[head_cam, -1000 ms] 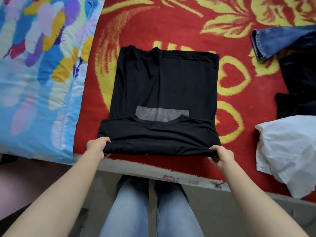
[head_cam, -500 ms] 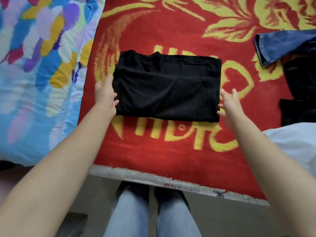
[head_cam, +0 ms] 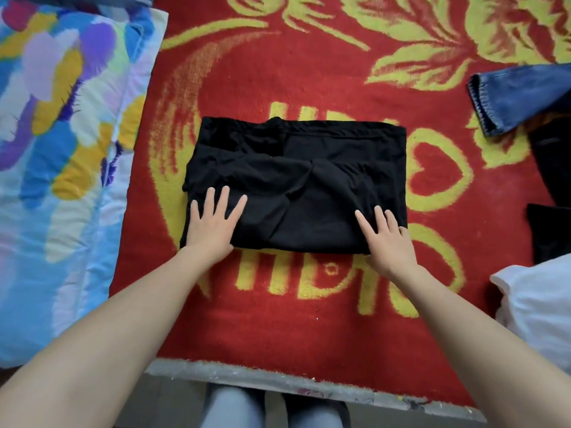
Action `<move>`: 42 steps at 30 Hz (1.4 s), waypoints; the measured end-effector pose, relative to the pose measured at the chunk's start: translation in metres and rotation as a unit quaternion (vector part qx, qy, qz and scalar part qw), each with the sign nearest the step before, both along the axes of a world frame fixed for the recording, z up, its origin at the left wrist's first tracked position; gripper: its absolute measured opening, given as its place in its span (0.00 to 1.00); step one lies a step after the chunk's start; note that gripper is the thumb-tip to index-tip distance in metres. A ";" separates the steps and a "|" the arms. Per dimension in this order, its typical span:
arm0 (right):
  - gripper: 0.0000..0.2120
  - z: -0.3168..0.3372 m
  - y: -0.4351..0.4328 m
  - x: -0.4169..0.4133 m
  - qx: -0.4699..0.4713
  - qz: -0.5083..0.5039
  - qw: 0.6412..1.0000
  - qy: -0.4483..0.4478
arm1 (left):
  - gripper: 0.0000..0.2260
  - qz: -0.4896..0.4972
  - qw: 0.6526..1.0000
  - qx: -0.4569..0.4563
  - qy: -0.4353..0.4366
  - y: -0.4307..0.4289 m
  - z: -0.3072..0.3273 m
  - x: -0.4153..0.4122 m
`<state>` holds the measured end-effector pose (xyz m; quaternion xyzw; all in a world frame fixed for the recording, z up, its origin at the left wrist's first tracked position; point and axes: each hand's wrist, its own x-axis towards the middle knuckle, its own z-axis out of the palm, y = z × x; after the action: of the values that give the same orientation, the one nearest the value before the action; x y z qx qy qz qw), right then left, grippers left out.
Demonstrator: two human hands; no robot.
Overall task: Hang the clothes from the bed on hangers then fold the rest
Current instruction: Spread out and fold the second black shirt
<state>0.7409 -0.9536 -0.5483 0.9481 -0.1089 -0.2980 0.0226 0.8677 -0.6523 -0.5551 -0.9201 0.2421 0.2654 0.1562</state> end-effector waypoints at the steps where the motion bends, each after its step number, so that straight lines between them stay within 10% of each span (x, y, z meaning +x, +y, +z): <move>1: 0.41 -0.002 -0.004 0.000 -0.012 0.009 1.000 0.002 | 0.48 -0.013 1.000 0.015 0.000 0.006 -0.004 0.006; 9: 0.25 -0.005 -0.033 -0.001 0.013 0.047 0.993 -0.107 | 0.34 -0.110 0.992 0.062 0.015 0.053 -0.010 0.023; 18: 0.12 0.034 -0.053 -0.016 0.067 0.093 0.992 0.043 | 0.25 -0.109 0.979 0.057 0.162 0.080 0.033 0.010; 23: 0.08 0.080 -0.071 0.028 0.274 -0.111 0.949 0.110 | 0.10 0.160 0.935 -0.114 0.296 0.073 0.074 0.046; 29: 0.15 0.070 -0.086 0.111 0.161 -0.307 0.913 -0.212 | 0.15 0.306 0.899 -0.312 0.016 0.024 0.075 0.128; 32: 0.20 0.053 -0.068 0.117 0.061 -0.256 0.927 -0.269 | 0.31 0.278 0.922 -0.236 -0.127 -0.004 0.065 0.124; 37: 0.27 0.009 -0.026 0.089 0.046 -0.003 0.989 -0.141 | 0.33 0.036 0.985 -0.147 -0.086 -0.039 0.019 0.070; 42: 0.32 -0.027 -0.039 0.068 0.024 0.011 0.999 0.022 | 0.35 -0.019 0.999 -0.037 -0.017 -0.014 -0.030 0.060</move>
<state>0.8087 -0.9923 -0.5752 0.9428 -0.0907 -0.3208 0.0059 0.9274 -0.6663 -0.5851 -0.9251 0.2662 0.2371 0.1309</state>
